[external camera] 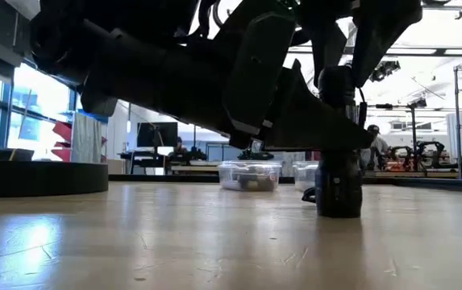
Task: Insert battery
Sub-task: Close the lid of the black flashlight
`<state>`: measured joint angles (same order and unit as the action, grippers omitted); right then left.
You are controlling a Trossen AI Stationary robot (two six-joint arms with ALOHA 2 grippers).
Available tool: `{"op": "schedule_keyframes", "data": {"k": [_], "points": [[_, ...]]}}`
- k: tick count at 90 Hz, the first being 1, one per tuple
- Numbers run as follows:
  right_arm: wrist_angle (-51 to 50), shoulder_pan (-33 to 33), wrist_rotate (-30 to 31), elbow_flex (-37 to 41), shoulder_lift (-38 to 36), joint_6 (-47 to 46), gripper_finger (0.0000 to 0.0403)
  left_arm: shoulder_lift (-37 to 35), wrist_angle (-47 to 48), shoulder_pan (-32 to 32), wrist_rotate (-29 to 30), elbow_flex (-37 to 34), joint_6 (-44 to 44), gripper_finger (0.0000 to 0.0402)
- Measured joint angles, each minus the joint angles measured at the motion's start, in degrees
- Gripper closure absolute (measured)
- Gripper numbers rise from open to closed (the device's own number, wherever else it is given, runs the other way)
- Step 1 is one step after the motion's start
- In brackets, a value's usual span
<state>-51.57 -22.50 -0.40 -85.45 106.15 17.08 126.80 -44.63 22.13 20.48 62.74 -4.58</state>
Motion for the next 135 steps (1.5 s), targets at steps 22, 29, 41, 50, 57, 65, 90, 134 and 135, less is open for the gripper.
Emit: {"op": "schedule_keyframes", "data": {"k": [22, 29, 41, 50, 57, 65, 90, 134, 135], "points": [[0.2, 0.1, 0.4, -0.2, 1.2, -12.7, 0.0317, -0.1, 1.0, 0.0, 1.4, 0.0, -1.4, 0.0309], [0.2, 0.1, 0.5, -0.3, 1.6, -17.0, 0.0317, -0.1, 1.1, 0.0, 1.9, 0.0, -1.5, 0.0309], [0.0, 0.0, 1.5, -0.3, 1.9, -24.9, 0.0318, -0.1, 1.5, 0.0, 2.1, 0.0, -2.2, 0.0309], [-0.1, 0.0, 1.9, -0.2, 2.0, -33.5, 0.0318, -0.1, 2.3, 0.0, 2.8, 0.0, -2.7, 0.0309], [-0.1, 0.2, 1.9, -0.2, 2.0, -40.0, 0.0318, -0.1, 2.5, -0.1, 3.0, 0.0, -2.9, 0.0309], [-0.3, 0.2, 2.9, -0.1, 2.1, -48.8, 0.0318, -0.1, 2.5, -0.2, 3.5, 0.0, -3.4, 0.0309], [-1.7, 1.0, 4.5, -0.1, 2.1, -74.9, 0.0307, -0.1, 2.4, -1.1, 4.9, 0.0, -3.9, 0.0309], [-1.9, 1.2, 0.2, 0.3, 1.2, -72.9, 0.0225, -0.1, 3.4, -1.3, 4.7, 0.0, -4.2, 0.0309], [-1.9, 1.2, 0.0, 0.3, 0.9, -72.3, 0.0223, -0.1, 3.4, -1.3, 4.6, 0.0, -4.2, 0.0309]]}}
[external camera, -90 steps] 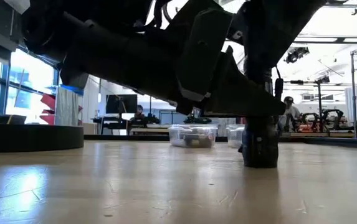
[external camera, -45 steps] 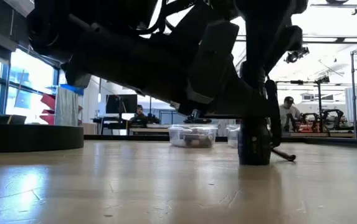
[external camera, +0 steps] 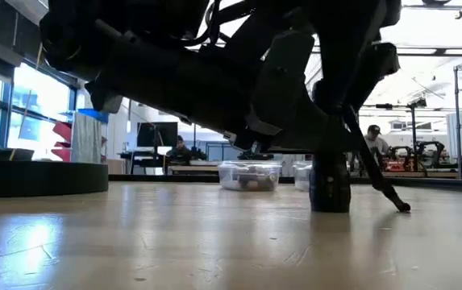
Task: Insert battery
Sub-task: Close the lid of the black flashlight
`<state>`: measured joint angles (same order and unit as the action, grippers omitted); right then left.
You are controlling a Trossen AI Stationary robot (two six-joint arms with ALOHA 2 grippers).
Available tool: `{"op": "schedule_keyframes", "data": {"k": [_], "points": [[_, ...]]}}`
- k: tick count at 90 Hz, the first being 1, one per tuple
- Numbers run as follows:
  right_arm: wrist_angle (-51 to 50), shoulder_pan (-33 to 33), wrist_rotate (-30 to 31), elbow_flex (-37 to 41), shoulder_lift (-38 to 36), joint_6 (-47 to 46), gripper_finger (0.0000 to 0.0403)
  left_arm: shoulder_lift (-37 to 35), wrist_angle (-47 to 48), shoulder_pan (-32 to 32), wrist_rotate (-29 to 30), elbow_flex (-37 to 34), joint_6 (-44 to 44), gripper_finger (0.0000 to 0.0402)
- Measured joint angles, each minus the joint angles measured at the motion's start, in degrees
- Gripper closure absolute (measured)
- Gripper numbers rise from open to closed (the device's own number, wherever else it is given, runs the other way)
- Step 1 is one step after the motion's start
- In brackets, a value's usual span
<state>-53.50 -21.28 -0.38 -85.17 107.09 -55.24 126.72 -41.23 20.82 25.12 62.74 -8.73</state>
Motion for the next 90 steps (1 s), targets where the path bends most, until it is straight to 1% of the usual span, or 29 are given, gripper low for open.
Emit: {"op": "schedule_keyframes", "data": {"k": [9, 14, 23, 35, 44, 52, 57, 66, 80, 90], "points": [[-1.1, -0.1, -2.2, -0.1, -1.7, 8.0, 0.0211, 0.0, 0.0, 0.0, -0.3, 0.0, 0.0, 0.0309], [-2.0, -0.2, -2.9, -0.1, -2.3, 14.0, 0.0207, 0.0, 0.0, 0.0, -0.6, 0.0, 0.3, 0.0309], [-3.4, -0.2, -3.1, -0.2, -3.1, 29.1, 0.0204, 0.0, -0.4, 0.0, -2.4, 0.0, 0.9, 0.0309], [-4.7, -0.2, -3.0, -0.2, -3.2, 50.9, 0.0203, 0.0, -1.3, 0.1, -3.0, -0.1, 2.2, 0.0309], [-4.7, -0.3, -0.5, -0.2, -3.2, 65.4, 0.0203, 0.0, -1.8, 0.1, -3.3, -0.1, 2.9, 0.0309], [-4.5, -0.2, 3.2, -0.2, -3.2, 74.9, 0.0206, 0.1, -1.8, 0.1, -3.5, -0.1, 3.0, 0.0309], [-4.5, -0.2, 4.7, -0.2, -3.2, 79.3, 0.0209, 0.1, -1.7, 0.1, -3.5, -0.1, 3.0, 0.0309], [-3.5, 0.4, 5.3, -0.2, -3.2, 85.5, 0.0215, 0.1, -1.6, 0.2, -3.6, -0.1, 3.0, 0.0309], [-0.3, 0.7, 0.9, -0.2, -3.2, 90.0, 0.0227, 0.1, -1.3, 0.2, -3.6, 0.0, 3.0, 0.0309], [0.4, 0.8, -0.1, -0.2, -3.2, 91.2, 0.0235, 0.1, -1.2, 0.2, -3.6, 0.0, 3.0, 0.0309]]}}
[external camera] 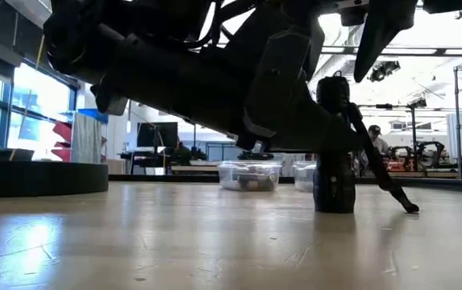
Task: Insert battery
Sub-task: Close the lid of the black flashlight
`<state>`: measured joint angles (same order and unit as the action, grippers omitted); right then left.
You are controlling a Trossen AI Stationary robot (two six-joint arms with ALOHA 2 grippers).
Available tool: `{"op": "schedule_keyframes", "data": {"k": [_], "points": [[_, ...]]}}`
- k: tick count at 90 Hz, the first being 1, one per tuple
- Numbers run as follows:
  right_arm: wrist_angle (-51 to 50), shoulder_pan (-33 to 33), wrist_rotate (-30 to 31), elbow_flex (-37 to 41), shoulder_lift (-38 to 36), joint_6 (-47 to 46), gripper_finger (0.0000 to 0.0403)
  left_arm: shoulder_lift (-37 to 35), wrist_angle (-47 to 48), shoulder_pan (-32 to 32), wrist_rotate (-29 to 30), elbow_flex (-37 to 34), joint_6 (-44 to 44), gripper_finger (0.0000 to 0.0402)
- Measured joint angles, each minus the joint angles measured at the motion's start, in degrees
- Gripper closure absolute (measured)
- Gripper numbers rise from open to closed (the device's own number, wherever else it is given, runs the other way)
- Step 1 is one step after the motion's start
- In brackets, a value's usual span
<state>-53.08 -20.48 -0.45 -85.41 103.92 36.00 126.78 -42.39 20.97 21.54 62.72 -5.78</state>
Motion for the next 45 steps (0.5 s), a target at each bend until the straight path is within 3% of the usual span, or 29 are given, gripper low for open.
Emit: {"op": "schedule_keyframes", "data": {"k": [45], "points": [[0.2, 2.1, -4.4, 0.0, 1.8, -0.3, 0.0275, 0.0, 0.2, 0.0, 0.2, 0.0, -0.2, 0.0305]]}}
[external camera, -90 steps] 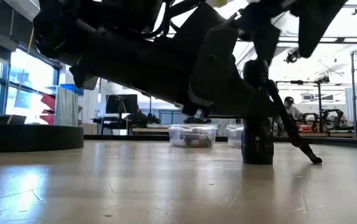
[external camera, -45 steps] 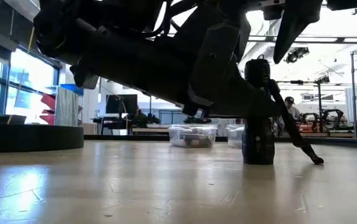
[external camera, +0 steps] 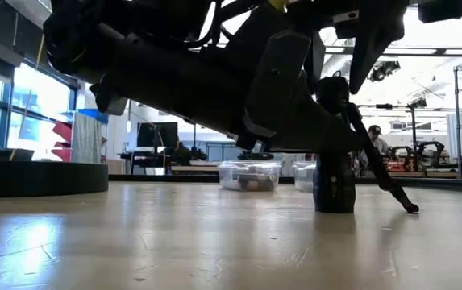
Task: Insert battery
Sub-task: Close the lid of the black flashlight
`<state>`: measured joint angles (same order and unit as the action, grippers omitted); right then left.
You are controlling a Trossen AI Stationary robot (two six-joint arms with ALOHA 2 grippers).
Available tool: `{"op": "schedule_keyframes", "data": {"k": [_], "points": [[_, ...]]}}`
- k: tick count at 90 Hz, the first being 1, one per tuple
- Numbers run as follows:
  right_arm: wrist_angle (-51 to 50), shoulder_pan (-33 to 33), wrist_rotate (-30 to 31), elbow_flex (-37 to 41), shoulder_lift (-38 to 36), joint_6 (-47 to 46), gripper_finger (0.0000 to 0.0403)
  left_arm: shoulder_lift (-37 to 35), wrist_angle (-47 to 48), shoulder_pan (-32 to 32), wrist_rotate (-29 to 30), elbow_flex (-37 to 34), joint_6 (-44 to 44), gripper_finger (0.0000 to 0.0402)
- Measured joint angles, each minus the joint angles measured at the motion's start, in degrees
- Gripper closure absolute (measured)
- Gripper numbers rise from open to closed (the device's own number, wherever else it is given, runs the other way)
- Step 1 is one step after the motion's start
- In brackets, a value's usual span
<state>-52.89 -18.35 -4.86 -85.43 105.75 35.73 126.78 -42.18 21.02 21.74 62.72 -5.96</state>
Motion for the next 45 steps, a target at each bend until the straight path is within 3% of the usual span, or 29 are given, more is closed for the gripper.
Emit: {"op": "schedule_keyframes", "data": {"k": [45], "points": [[0.0, 0.0, 0.1, 0.0, 0.0, -11.7, 0.0275, 0.0, 0.4, 0.0, 0.2, 0.0, -1.3, 0.0303]]}}
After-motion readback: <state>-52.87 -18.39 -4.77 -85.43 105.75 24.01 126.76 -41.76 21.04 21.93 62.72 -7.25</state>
